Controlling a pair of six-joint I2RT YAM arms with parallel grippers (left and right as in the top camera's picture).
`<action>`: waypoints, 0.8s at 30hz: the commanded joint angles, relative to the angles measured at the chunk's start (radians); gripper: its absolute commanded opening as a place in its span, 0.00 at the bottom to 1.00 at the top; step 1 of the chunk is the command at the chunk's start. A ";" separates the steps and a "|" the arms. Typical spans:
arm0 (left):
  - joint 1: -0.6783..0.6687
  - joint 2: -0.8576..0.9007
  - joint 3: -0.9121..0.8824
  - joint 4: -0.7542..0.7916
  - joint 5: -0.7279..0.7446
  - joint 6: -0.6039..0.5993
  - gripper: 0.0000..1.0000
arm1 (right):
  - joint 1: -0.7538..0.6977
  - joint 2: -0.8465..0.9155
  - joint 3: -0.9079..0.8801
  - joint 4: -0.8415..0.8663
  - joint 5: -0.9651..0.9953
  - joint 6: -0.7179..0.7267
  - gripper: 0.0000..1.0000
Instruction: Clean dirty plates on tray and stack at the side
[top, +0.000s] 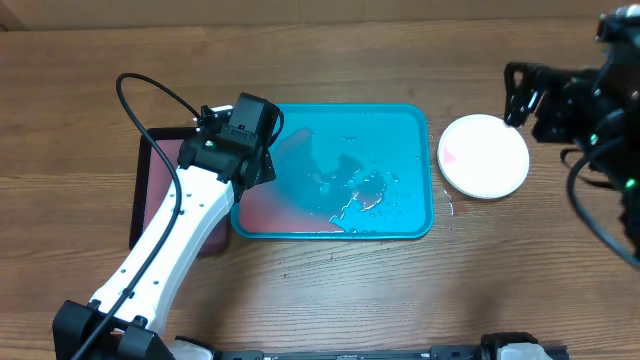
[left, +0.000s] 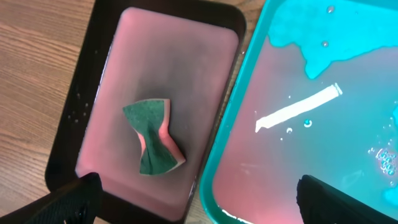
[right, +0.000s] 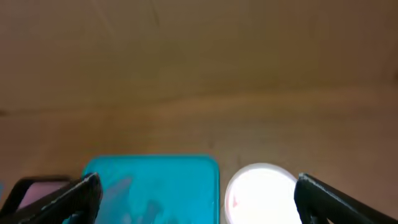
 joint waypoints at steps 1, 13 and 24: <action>-0.002 -0.002 0.004 0.002 0.002 0.015 1.00 | 0.003 -0.175 -0.269 0.152 -0.003 -0.095 1.00; -0.002 -0.002 0.004 0.002 0.002 0.015 1.00 | 0.002 -0.759 -1.256 0.888 -0.029 -0.100 1.00; -0.002 -0.002 0.004 0.002 0.002 0.015 1.00 | 0.002 -1.152 -1.723 1.065 -0.029 -0.062 1.00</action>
